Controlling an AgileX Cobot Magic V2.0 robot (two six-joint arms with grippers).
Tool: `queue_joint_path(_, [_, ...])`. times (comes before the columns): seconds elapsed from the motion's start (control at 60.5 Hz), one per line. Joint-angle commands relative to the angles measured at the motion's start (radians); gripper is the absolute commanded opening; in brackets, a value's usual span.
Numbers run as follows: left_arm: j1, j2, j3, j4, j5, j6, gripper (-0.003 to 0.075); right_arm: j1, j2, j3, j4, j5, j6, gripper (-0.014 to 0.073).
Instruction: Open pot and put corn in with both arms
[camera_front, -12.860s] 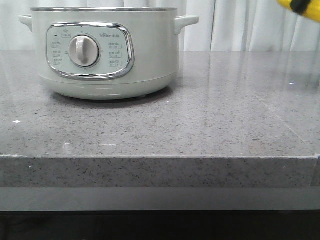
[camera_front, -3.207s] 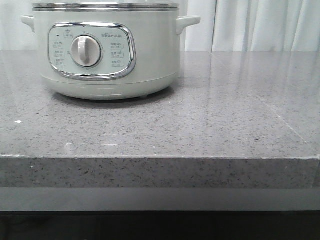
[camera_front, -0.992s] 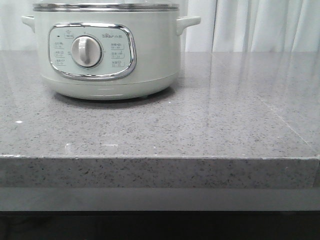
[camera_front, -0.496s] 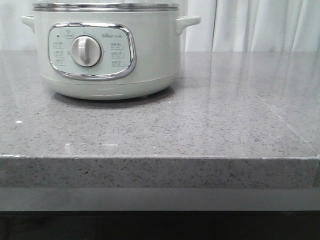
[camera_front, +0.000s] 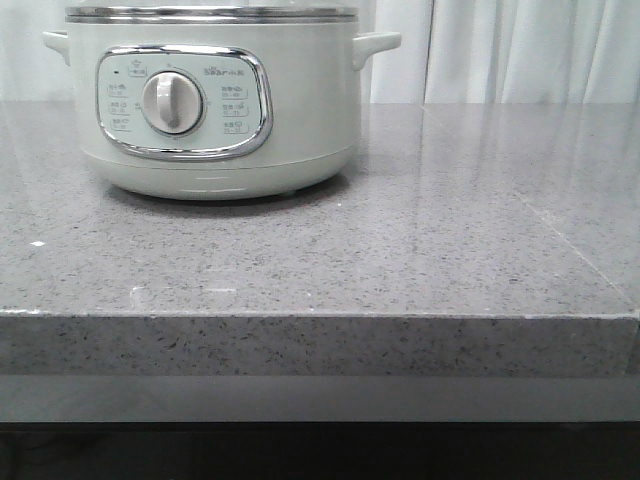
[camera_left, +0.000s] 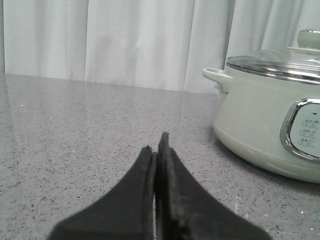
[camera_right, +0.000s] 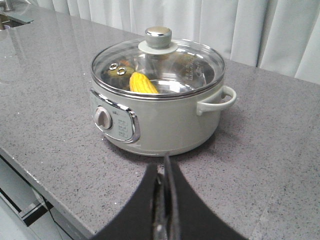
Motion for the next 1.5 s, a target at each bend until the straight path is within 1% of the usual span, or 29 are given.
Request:
queue_joint_path(0.0, [-0.001, -0.022, 0.005, -0.008, -0.074, -0.002, -0.0020, -0.047, -0.043, 0.004, -0.014, -0.092, -0.002, -0.0067])
queue_joint_path(0.149, [-0.001, -0.020, 0.005, -0.008, -0.074, -0.002, -0.0020, -0.225, -0.181, 0.153, -0.011, -0.164, -0.002, -0.0067])
queue_joint_path(0.331, [0.001, -0.020, 0.005, -0.008, -0.074, -0.002, -0.0020, -0.367, -0.385, 0.386, -0.011, -0.323, -0.002, -0.0067])
queue_joint_path(0.413, [0.001, -0.020, 0.005, -0.008, -0.074, -0.002, -0.0020, -0.406, -0.459, 0.489, -0.011, -0.385, -0.002, -0.0067])
queue_joint_path(0.529, [0.001, -0.020, 0.005, -0.008, -0.074, -0.002, -0.0020, -0.441, -0.538, 0.614, -0.011, -0.427, -0.002, -0.0067])
queue_joint_path(0.711, [0.001, -0.020, 0.005, -0.008, -0.074, -0.002, -0.0020, -0.449, -0.623, 0.748, -0.011, -0.480, -0.002, -0.0067])
queue_joint_path(0.744, [0.001, -0.020, 0.005, -0.008, -0.074, -0.002, -0.0020, -0.453, -0.636, 0.744, -0.011, -0.444, -0.002, -0.0067])
queue_joint_path(0.826, [0.001, -0.020, 0.005, -0.008, -0.074, -0.002, -0.0020, -0.456, -0.633, 0.744, -0.011, -0.431, -0.002, -0.0067])
queue_joint_path(1.207, [0.001, -0.020, 0.005, -0.008, -0.074, -0.002, -0.0020, -0.456, -0.632, 0.744, -0.011, -0.429, -0.002, -0.0067])
queue_joint_path(1.322, [0.001, -0.020, 0.005, -0.008, -0.074, -0.002, -0.0020, -0.456, -0.633, 0.744, -0.016, -0.448, 0.001, -0.0067])
queue_joint_path(1.405, [0.001, -0.020, 0.005, -0.008, -0.074, -0.002, -0.0020, -0.456, -0.633, 0.744, -0.070, -0.467, 0.075, -0.0067])
queue_joint_path(1.488, [0.001, -0.020, 0.005, -0.008, -0.074, -0.002, -0.0020, -0.460, -0.633, 0.744, -0.170, -0.474, 0.189, -0.0067])
